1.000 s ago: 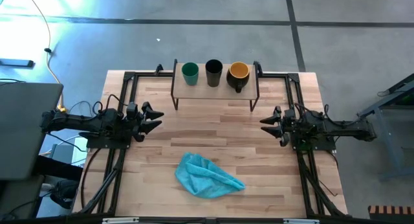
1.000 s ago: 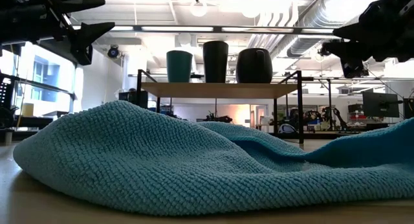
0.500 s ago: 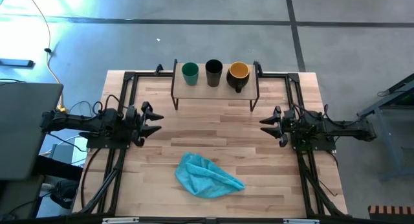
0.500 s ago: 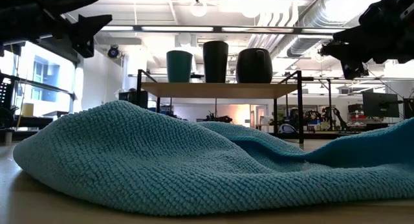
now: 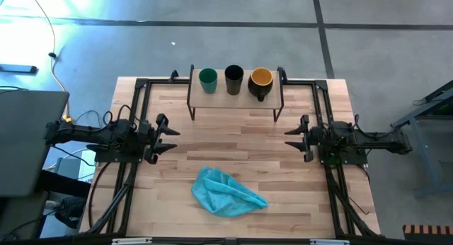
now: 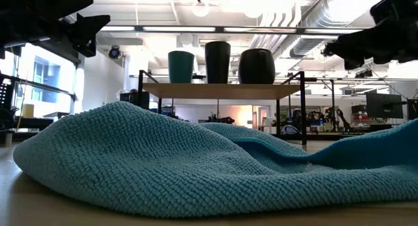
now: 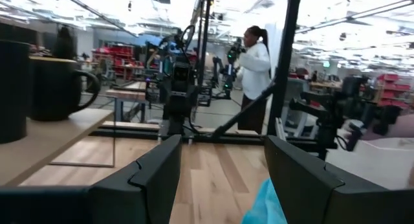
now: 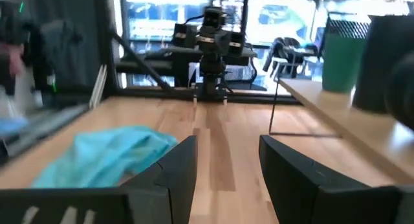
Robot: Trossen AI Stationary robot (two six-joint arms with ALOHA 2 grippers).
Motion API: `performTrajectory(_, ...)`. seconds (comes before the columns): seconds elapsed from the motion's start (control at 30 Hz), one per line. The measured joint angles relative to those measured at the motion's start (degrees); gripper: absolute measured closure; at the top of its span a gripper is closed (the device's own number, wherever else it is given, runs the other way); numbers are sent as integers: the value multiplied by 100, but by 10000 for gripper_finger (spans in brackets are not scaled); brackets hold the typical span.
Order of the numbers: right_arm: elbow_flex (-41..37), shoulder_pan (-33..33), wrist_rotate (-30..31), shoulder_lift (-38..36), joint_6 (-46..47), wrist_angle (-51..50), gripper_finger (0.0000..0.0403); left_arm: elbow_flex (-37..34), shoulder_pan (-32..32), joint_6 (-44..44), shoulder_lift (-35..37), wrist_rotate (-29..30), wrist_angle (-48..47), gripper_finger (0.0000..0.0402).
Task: Stack small to large cups/mugs on shelf
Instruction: Return to Home Position
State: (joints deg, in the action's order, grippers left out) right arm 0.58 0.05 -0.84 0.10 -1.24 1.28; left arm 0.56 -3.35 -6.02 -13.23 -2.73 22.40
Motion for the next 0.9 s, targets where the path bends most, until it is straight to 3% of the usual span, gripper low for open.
performTrajectory(0.17, 0, 0, -130, 0, -662, -27, 245, 0, 0, 2, 0, -137, 6, 190)
performTrajectory(0.9, 19, 0, -264, 20, -625, -99, 245, 0, -1, 561, -2, -286, -549, 190)
